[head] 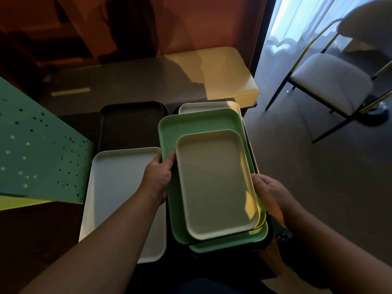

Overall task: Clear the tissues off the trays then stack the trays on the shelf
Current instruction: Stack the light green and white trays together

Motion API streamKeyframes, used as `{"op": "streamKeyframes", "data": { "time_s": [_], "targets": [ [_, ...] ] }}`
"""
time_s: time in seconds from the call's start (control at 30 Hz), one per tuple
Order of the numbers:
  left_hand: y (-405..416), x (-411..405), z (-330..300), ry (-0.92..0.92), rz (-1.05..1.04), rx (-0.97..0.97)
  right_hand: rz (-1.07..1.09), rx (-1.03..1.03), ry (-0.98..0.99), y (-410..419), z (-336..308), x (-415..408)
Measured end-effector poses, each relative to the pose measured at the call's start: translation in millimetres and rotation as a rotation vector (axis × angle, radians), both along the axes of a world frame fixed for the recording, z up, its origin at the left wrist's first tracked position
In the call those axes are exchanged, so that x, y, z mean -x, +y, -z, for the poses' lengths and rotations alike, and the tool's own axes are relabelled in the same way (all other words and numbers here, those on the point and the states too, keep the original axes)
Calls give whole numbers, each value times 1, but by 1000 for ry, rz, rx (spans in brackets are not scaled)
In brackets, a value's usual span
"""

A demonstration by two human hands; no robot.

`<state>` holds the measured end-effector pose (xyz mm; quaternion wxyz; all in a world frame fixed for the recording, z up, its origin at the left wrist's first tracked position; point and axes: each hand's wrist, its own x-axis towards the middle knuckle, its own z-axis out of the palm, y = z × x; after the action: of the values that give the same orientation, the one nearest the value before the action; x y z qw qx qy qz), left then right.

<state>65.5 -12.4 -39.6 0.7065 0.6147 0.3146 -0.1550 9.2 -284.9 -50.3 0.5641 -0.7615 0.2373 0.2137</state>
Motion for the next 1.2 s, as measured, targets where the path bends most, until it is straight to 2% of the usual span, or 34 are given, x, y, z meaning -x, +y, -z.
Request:
{"op": "streamKeyframes", "data": {
  "time_s": [0.17, 0.27, 0.33, 0.43, 0.7, 0.9, 1.03, 1.2],
  "targets": [
    [-3, -5, -3, -15, 41, -128, -108, 126, -19, 6, 5, 3],
    [-3, -8, -3, 18, 42, -151, -300, 368, -84, 7, 3, -2],
    [-3, -9, -4, 45, 36, -136, -392, 489, -33, 8, 2, -9],
    [-5, -9, -1, 87, 17, -87, -385, 554, 30, 10, 2, -18],
    [-5, -7, 11, 91, 53, -42, -334, 704, -58, 15, 6, -20],
    [-5, -4, 21, 134, 72, -91, -323, 619, -67, 13, 11, -14],
    [-5, -2, 21, 127, 42, -63, -233, 455, -43, 10, 15, -8],
    [-6, 2, 19, 120, 125, -59, 19, 133, 12, 11, 14, -5]
  ]
}}
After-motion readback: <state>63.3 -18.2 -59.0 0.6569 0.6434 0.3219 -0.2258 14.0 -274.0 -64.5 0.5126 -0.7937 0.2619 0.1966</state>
